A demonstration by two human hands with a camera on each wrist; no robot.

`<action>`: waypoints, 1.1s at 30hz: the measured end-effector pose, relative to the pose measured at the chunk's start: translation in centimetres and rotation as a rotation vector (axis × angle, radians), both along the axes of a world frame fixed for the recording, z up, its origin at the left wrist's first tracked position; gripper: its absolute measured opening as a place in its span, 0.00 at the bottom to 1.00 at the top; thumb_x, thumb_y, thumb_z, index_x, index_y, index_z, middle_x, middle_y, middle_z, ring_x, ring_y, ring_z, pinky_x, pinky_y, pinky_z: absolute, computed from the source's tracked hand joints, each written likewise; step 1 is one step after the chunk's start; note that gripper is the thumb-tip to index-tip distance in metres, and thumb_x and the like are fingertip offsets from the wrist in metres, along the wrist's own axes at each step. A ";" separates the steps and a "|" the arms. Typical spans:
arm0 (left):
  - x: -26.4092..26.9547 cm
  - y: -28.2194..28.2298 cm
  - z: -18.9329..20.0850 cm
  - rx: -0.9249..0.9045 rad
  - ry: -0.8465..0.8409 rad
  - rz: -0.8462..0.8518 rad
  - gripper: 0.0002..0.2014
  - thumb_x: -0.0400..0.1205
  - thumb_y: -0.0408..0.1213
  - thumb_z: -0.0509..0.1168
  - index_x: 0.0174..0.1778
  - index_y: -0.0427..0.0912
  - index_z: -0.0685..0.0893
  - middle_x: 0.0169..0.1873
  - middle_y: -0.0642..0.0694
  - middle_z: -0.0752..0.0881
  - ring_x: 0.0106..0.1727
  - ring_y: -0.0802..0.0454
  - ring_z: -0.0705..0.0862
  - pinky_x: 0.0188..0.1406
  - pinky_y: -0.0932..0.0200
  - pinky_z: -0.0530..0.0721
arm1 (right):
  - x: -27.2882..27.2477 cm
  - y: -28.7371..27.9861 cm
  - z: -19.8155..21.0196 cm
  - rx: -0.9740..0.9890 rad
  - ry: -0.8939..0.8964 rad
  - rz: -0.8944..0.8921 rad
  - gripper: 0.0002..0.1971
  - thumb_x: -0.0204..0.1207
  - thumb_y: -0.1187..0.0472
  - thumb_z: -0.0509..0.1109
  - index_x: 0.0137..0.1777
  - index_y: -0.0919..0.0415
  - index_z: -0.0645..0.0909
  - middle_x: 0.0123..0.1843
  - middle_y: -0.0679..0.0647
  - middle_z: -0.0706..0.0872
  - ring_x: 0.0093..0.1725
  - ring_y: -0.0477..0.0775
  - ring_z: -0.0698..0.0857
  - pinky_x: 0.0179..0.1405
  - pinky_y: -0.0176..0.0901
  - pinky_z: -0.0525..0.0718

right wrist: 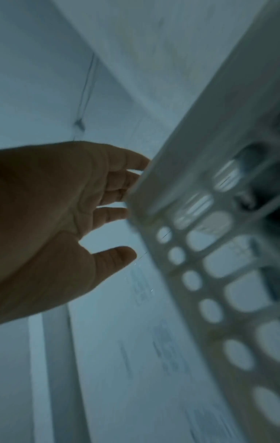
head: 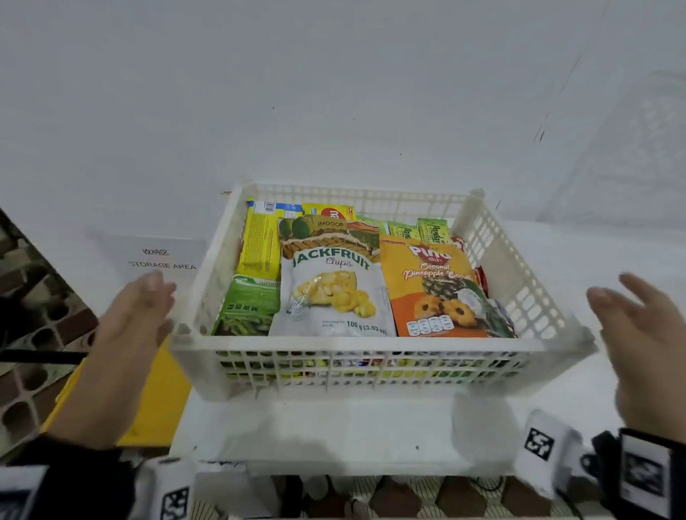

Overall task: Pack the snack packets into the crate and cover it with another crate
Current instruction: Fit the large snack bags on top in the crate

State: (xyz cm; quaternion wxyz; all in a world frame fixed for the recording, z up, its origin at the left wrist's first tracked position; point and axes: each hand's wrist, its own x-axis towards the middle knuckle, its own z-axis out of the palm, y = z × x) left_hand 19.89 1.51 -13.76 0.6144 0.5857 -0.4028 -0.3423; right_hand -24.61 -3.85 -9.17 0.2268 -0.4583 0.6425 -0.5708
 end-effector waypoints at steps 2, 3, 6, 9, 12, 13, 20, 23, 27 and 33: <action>-1.9 0.9 -1.0 0.011 0.154 -0.006 0.30 0.75 0.58 0.58 0.70 0.46 0.75 0.65 0.47 0.81 0.68 0.47 0.79 0.71 0.42 0.72 | 0.7 0.1 -2.0 0.043 -0.178 -0.020 0.25 0.78 0.58 0.69 0.74 0.59 0.71 0.66 0.63 0.82 0.61 0.57 0.82 0.62 0.50 0.79; -2.7 1.2 -1.2 0.007 0.186 -0.027 0.31 0.74 0.59 0.57 0.70 0.45 0.76 0.65 0.48 0.82 0.68 0.49 0.79 0.69 0.46 0.74 | 1.1 0.0 -2.8 0.064 -0.256 0.000 0.25 0.78 0.59 0.70 0.74 0.60 0.72 0.64 0.63 0.83 0.62 0.59 0.82 0.66 0.55 0.78; -4.1 1.3 -1.4 -0.021 0.201 -0.045 0.29 0.78 0.55 0.56 0.71 0.42 0.76 0.66 0.49 0.82 0.64 0.57 0.81 0.56 0.62 0.79 | 1.3 -0.8 -3.9 0.077 -0.326 -0.009 0.22 0.75 0.60 0.72 0.68 0.62 0.78 0.57 0.64 0.85 0.63 0.60 0.81 0.69 0.55 0.76; -4.2 0.8 -1.7 -0.024 0.109 0.062 0.23 0.88 0.43 0.50 0.72 0.32 0.73 0.69 0.38 0.78 0.65 0.49 0.79 0.54 0.70 0.80 | 1.0 -0.9 -4.7 0.046 -0.302 -0.002 0.15 0.75 0.57 0.72 0.53 0.69 0.83 0.50 0.64 0.85 0.51 0.59 0.82 0.54 0.53 0.76; -4.0 0.4 -1.8 -0.006 0.163 0.084 0.20 0.87 0.42 0.52 0.72 0.36 0.75 0.69 0.38 0.78 0.69 0.46 0.76 0.64 0.54 0.75 | 0.8 -0.7 -5.1 0.019 -0.253 0.014 0.17 0.77 0.52 0.70 0.48 0.70 0.84 0.42 0.63 0.85 0.44 0.58 0.81 0.45 0.48 0.75; -3.9 0.3 -1.9 0.001 0.167 0.098 0.20 0.87 0.43 0.53 0.71 0.37 0.76 0.69 0.39 0.78 0.70 0.46 0.76 0.67 0.50 0.74 | 0.8 -0.7 -5.0 0.014 -0.239 0.023 0.17 0.78 0.52 0.69 0.48 0.69 0.85 0.41 0.62 0.85 0.43 0.57 0.81 0.42 0.46 0.76; -4.8 -1.1 -1.7 -0.003 0.187 0.122 0.16 0.86 0.40 0.54 0.64 0.40 0.81 0.64 0.39 0.82 0.66 0.43 0.79 0.70 0.43 0.73 | -0.4 -0.9 -4.4 0.023 -0.219 0.096 0.17 0.80 0.56 0.66 0.50 0.74 0.83 0.41 0.62 0.85 0.38 0.54 0.82 0.31 0.31 0.79; -6.2 -2.1 -1.3 0.023 0.168 0.076 0.18 0.86 0.37 0.51 0.67 0.36 0.79 0.64 0.36 0.82 0.68 0.39 0.77 0.71 0.41 0.71 | -1.8 -1.1 -4.0 0.026 -0.185 0.098 0.17 0.81 0.57 0.65 0.47 0.75 0.82 0.39 0.65 0.83 0.36 0.55 0.80 0.26 0.26 0.77; -8.3 -3.2 -1.2 0.028 0.142 0.062 0.17 0.86 0.36 0.51 0.64 0.36 0.81 0.63 0.34 0.82 0.62 0.42 0.80 0.64 0.46 0.74 | -3.9 -1.4 -3.6 0.034 -0.221 0.095 0.17 0.80 0.56 0.66 0.51 0.73 0.84 0.44 0.67 0.86 0.39 0.56 0.83 0.31 0.30 0.81; -10.2 -3.9 -0.5 0.083 0.035 0.165 0.16 0.84 0.34 0.54 0.50 0.50 0.88 0.51 0.39 0.86 0.60 0.37 0.81 0.60 0.47 0.77 | -6.3 -2.5 -4.0 0.077 -0.162 0.081 0.15 0.79 0.57 0.68 0.58 0.67 0.84 0.51 0.63 0.88 0.49 0.54 0.84 0.41 0.31 0.81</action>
